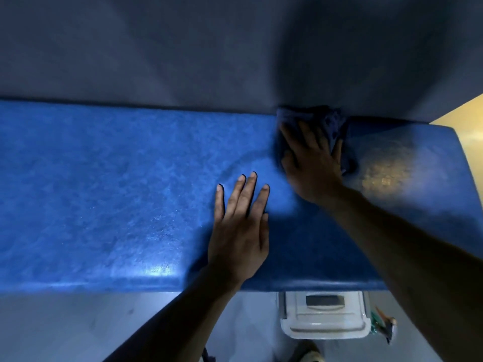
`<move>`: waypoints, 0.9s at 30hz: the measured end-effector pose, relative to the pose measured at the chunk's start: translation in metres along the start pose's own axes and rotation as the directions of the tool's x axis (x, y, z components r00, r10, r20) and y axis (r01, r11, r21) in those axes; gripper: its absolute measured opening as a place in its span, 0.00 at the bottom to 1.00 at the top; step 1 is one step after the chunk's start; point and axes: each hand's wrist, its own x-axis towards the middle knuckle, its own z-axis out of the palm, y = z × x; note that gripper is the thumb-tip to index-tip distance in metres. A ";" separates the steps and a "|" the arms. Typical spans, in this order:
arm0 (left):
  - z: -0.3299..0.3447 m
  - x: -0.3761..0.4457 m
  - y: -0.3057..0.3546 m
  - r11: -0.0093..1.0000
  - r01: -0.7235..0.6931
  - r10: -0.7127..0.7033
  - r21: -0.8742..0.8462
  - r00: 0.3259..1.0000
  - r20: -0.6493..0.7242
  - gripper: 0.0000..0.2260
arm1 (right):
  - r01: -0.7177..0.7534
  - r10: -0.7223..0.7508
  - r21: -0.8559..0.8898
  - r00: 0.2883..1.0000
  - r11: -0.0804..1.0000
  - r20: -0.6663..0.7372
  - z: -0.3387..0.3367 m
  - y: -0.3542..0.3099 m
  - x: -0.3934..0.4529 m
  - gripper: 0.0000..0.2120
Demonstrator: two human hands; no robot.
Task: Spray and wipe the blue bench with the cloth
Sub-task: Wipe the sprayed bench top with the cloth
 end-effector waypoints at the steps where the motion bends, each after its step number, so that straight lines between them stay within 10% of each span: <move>1: -0.002 0.000 0.000 0.999 0.009 -0.010 -0.051 1.000 -0.012 0.22 | -0.007 0.007 -0.018 1.000 1.000 -0.007 0.004 -0.003 -0.014 0.31; 12: -0.013 -0.001 -0.016 0.912 0.024 -0.072 -0.408 0.992 -0.101 0.24 | -0.034 0.035 0.057 0.999 0.998 -0.024 0.047 -0.067 -0.203 0.32; 20: -0.038 -0.031 -0.067 0.988 0.107 -0.095 0.115 0.990 -0.103 0.22 | -0.030 0.036 0.038 0.988 0.999 -0.151 0.059 -0.079 -0.222 0.27; 27: -0.034 -0.028 -0.065 0.966 0.129 -0.131 0.225 0.991 -0.007 0.27 | -0.073 0.062 -0.060 0.984 0.996 -0.167 0.071 -0.083 -0.208 0.30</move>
